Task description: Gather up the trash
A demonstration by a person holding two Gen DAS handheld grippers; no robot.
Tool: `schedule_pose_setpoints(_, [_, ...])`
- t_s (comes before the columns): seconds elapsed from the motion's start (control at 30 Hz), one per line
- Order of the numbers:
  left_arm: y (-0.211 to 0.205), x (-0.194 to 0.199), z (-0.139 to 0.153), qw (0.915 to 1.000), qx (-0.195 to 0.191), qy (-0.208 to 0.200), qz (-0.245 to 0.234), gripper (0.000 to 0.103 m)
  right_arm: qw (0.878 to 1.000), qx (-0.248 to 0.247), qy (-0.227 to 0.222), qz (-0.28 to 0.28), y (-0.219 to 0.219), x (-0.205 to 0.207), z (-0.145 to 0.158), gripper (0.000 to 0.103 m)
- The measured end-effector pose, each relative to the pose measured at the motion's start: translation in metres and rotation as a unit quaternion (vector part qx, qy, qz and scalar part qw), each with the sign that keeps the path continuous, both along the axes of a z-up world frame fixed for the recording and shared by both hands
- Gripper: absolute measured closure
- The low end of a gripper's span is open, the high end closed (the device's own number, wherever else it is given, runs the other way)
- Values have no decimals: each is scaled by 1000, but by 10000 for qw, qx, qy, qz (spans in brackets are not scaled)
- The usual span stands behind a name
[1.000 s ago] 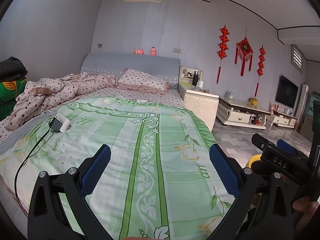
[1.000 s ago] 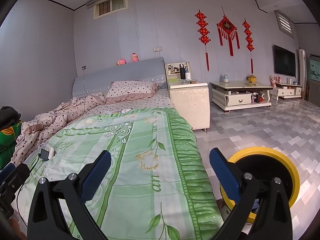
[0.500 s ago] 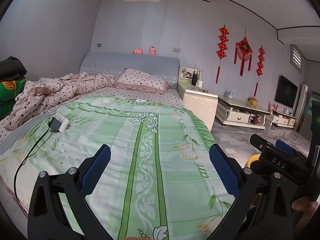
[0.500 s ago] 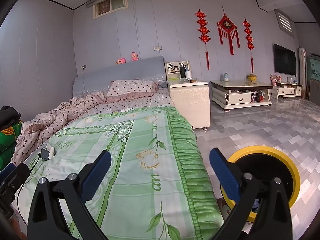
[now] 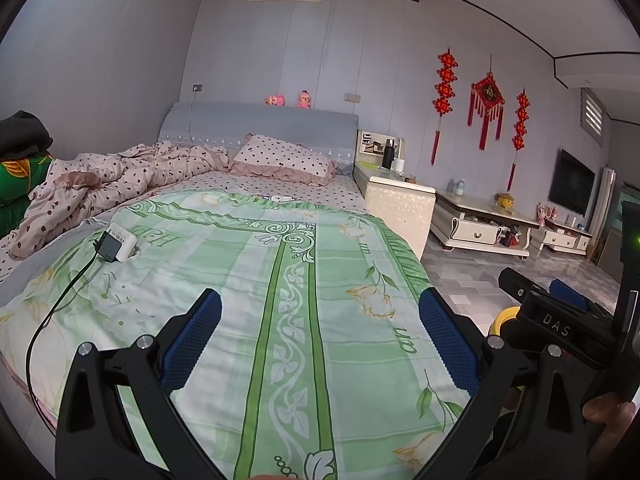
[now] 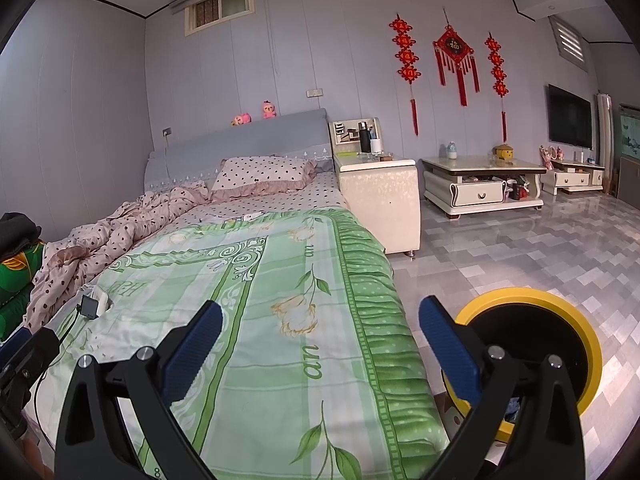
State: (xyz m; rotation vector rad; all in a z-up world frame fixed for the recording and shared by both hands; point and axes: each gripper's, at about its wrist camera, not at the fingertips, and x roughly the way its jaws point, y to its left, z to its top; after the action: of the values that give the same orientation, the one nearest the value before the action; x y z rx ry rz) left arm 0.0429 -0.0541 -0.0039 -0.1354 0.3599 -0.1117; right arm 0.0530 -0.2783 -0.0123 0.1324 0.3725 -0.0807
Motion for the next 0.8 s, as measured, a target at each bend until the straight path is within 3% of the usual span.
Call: schedule_pose_setpoints(0.8, [0, 5, -11, 9999, -14, 91, -59, 8, 10000, 30, 39, 2, 0, -2, -2, 8])
